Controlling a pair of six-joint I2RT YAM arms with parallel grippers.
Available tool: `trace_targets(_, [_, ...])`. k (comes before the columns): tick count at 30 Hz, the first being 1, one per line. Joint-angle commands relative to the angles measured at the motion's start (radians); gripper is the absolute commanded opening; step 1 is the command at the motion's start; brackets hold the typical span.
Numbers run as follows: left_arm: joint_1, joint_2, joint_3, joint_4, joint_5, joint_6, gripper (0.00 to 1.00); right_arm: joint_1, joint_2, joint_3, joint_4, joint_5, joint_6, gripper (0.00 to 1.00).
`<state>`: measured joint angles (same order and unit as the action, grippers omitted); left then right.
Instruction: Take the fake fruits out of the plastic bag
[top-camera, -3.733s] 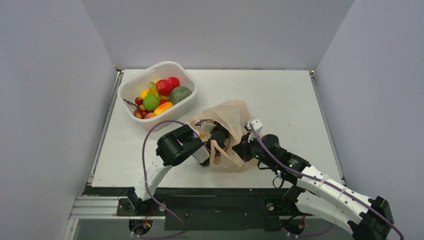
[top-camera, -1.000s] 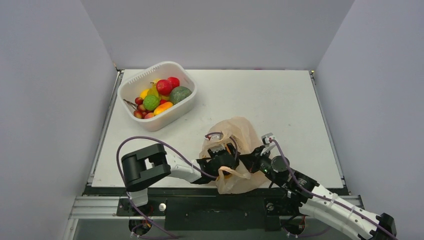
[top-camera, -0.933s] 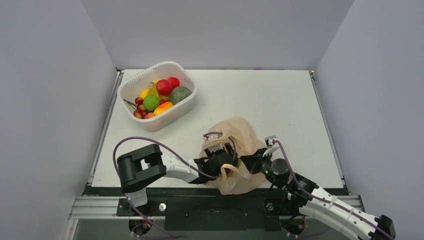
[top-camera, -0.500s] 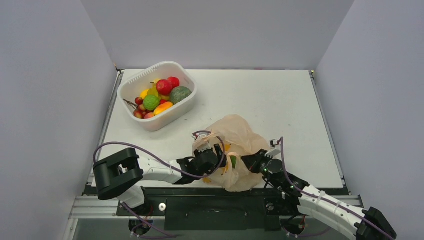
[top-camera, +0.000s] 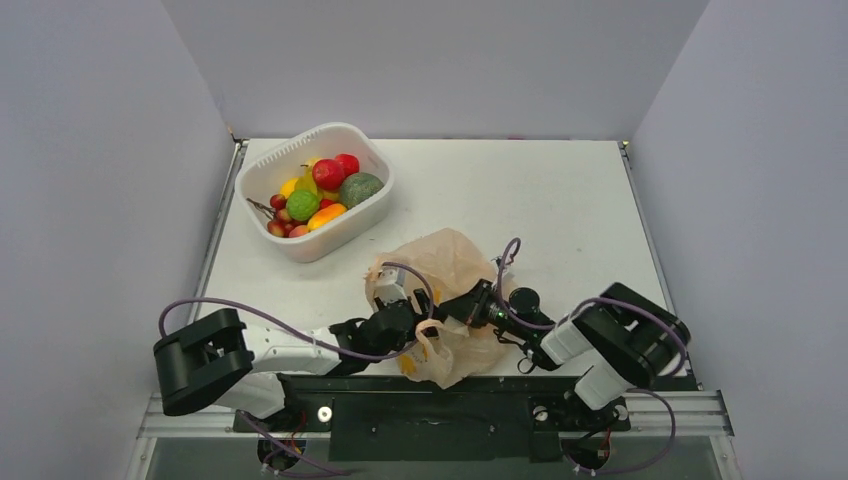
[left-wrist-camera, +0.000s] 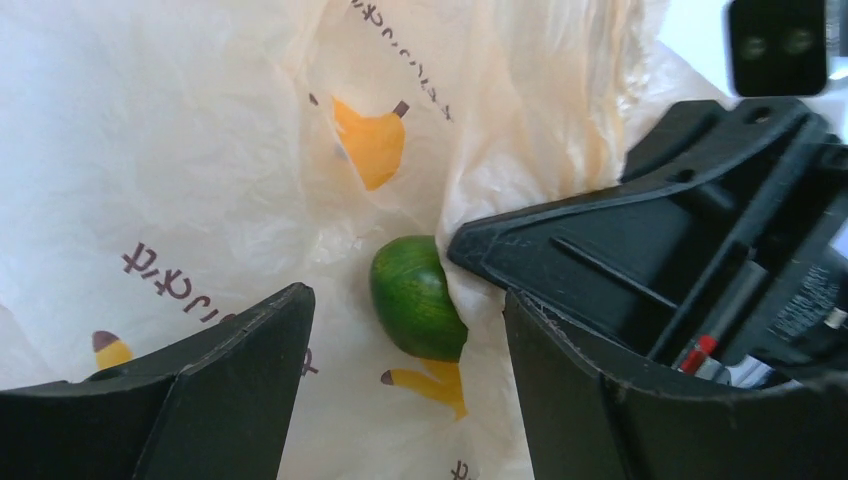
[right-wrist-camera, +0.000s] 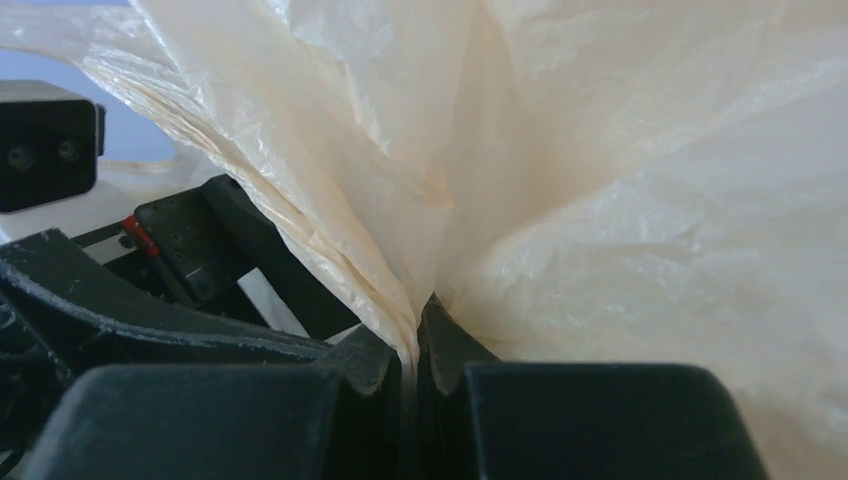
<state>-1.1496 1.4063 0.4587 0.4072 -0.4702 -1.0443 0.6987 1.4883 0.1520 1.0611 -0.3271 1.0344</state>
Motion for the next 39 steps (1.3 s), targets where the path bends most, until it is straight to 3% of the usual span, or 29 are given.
trace_targets(1, [-0.007, -0.129, -0.016, -0.021, -0.097, 0.012, 0.68, 0.001, 0.228, -0.01, 0.442, -0.296, 0.124, 0.0])
trace_targets(4, [0.0, -0.178, -0.029, -0.064, -0.09, 0.018, 0.68, 0.0, 0.244, 0.005, 0.488, -0.318, 0.179, 0.0])
trace_targets(7, [0.001, -0.231, -0.057, -0.063, -0.087, 0.007, 0.68, 0.0, 0.115, 0.016, 0.277, -0.318, 0.13, 0.0])
trace_targets(9, [0.001, -0.264, -0.08, -0.059, -0.092, -0.002, 0.68, 0.002, -0.038, 0.04, -0.019, -0.291, 0.028, 0.0])
trace_targets(10, [0.0, -0.287, -0.093, -0.06, -0.094, -0.008, 0.68, 0.007, -0.169, 0.093, -0.33, -0.239, -0.088, 0.0])
trace_targets(11, [0.001, -0.297, -0.098, -0.061, -0.097, -0.012, 0.68, 0.025, -0.233, 0.127, -0.494, -0.198, -0.217, 0.0])
trace_targets(12, [0.003, -0.316, -0.109, -0.064, -0.097, -0.016, 0.68, 0.034, -0.344, 0.2, -0.768, -0.12, -0.276, 0.0])
trace_targets(14, [0.005, -0.34, -0.121, -0.064, -0.085, -0.029, 0.69, 0.032, -0.437, 0.267, -0.996, -0.071, -0.376, 0.0])
trace_targets(16, [0.006, -0.345, -0.118, -0.089, -0.069, -0.052, 0.72, 0.006, -0.469, 0.296, -1.1, -0.07, -0.417, 0.0])
trace_targets(19, [0.006, -0.332, -0.081, -0.171, -0.026, -0.122, 0.81, -0.002, -0.466, 0.292, -1.12, -0.068, -0.447, 0.0])
trace_targets(24, [-0.007, -0.265, -0.035, -0.261, 0.037, -0.29, 0.86, -0.001, -0.469, 0.253, -0.999, -0.083, -0.419, 0.0])
trace_targets(32, [-0.018, -0.135, 0.001, -0.22, -0.053, -0.566, 0.88, 0.002, -0.411, 0.202, -0.902, -0.099, -0.417, 0.0])
trace_targets(39, [-0.019, -0.041, 0.098, -0.364, -0.122, -0.787, 0.9, 0.0, -0.413, 0.198, -0.915, -0.08, -0.447, 0.0])
